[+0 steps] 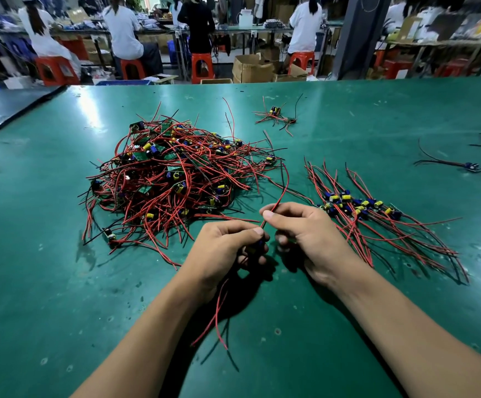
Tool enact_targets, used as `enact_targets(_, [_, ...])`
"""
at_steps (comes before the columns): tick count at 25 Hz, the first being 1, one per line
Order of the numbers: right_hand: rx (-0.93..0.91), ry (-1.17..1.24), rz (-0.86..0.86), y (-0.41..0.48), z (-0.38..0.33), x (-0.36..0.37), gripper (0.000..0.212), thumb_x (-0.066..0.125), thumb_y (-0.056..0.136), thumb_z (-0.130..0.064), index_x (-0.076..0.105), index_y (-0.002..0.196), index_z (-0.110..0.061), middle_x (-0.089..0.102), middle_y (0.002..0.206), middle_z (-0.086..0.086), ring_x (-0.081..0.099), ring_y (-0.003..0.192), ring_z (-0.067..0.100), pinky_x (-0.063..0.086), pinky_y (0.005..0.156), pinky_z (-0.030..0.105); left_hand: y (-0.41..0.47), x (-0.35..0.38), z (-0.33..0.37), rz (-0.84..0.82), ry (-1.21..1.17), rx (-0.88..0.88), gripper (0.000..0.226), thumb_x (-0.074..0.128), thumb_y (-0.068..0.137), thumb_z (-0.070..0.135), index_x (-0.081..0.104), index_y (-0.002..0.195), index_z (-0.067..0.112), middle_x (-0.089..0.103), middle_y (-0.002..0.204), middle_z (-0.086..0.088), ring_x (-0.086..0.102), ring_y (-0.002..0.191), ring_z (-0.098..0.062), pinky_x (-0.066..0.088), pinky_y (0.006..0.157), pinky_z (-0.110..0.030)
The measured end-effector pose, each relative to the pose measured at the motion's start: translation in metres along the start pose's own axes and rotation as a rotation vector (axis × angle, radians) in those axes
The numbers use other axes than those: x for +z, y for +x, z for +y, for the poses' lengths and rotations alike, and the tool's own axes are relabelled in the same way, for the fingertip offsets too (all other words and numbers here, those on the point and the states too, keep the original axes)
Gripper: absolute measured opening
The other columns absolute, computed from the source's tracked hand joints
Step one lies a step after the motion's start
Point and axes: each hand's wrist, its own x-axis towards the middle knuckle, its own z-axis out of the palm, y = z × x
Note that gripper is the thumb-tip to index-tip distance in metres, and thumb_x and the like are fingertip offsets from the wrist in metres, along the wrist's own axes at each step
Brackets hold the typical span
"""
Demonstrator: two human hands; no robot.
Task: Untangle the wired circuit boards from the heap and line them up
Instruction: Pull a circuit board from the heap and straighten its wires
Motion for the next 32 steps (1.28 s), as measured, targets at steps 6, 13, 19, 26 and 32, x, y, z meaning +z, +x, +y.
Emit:
enact_targets(6, [-0.140,0.179,0.240,0.013,-0.003,-0.005,0.013,0.070,0.089,-0.006,0.066,0.080,-0.013,0.051,0.059,-0.003,0.039,0.036,0.004,0.029,0.036,0.014,-0.002,0.000,0.000,-0.048,0.031,-0.019,0.015,0.062,0.089,0.003,0.072,0.077,0.001,0.066,0.064,-0.012,0.061,0.051,-0.019,0.050,0.053,-0.023])
enact_targets(13, [0.013,0.531,0.194,0.015,-0.016,-0.013,0.021,0.060,0.097,-0.018,0.061,0.080,-0.007,0.043,0.055,-0.006,0.031,0.034,0.001,0.023,0.032,0.013,-0.004,0.000,0.000,-0.048,0.020,0.014,0.017,0.063,0.088,0.002,0.073,0.074,0.002,0.067,0.066,-0.013,0.062,0.056,-0.020,0.054,0.056,-0.025])
enact_targets(19, [0.173,0.837,-0.029,0.011,-0.024,-0.021,0.023,0.060,0.085,-0.017,0.066,0.066,-0.005,0.036,0.069,-0.004,0.034,0.036,0.002,0.028,0.032,0.013,-0.003,-0.002,-0.002,-0.040,0.093,0.050,0.012,0.065,0.087,0.003,0.073,0.079,0.001,0.067,0.065,-0.012,0.062,0.054,-0.019,0.051,0.053,-0.023])
enact_targets(26, [0.008,-0.080,-0.204,-0.002,0.004,-0.002,0.034,0.075,0.085,-0.033,0.072,0.098,-0.002,0.057,0.067,0.003,0.044,0.047,0.008,0.031,0.039,0.016,0.000,-0.004,-0.008,0.022,0.048,0.061,0.015,0.064,0.089,0.006,0.077,0.082,0.006,0.070,0.075,-0.016,0.064,0.061,-0.023,0.050,0.065,-0.031])
enact_targets(32, [-0.037,0.068,0.116,0.008,-0.008,-0.009,0.019,0.059,0.098,-0.014,0.072,0.089,-0.004,0.052,0.053,-0.008,0.035,0.041,0.005,0.028,0.036,0.016,-0.002,-0.002,-0.009,0.001,0.174,0.085,0.012,0.068,0.087,0.008,0.077,0.079,0.006,0.071,0.069,-0.009,0.059,0.063,-0.018,0.046,0.064,-0.028])
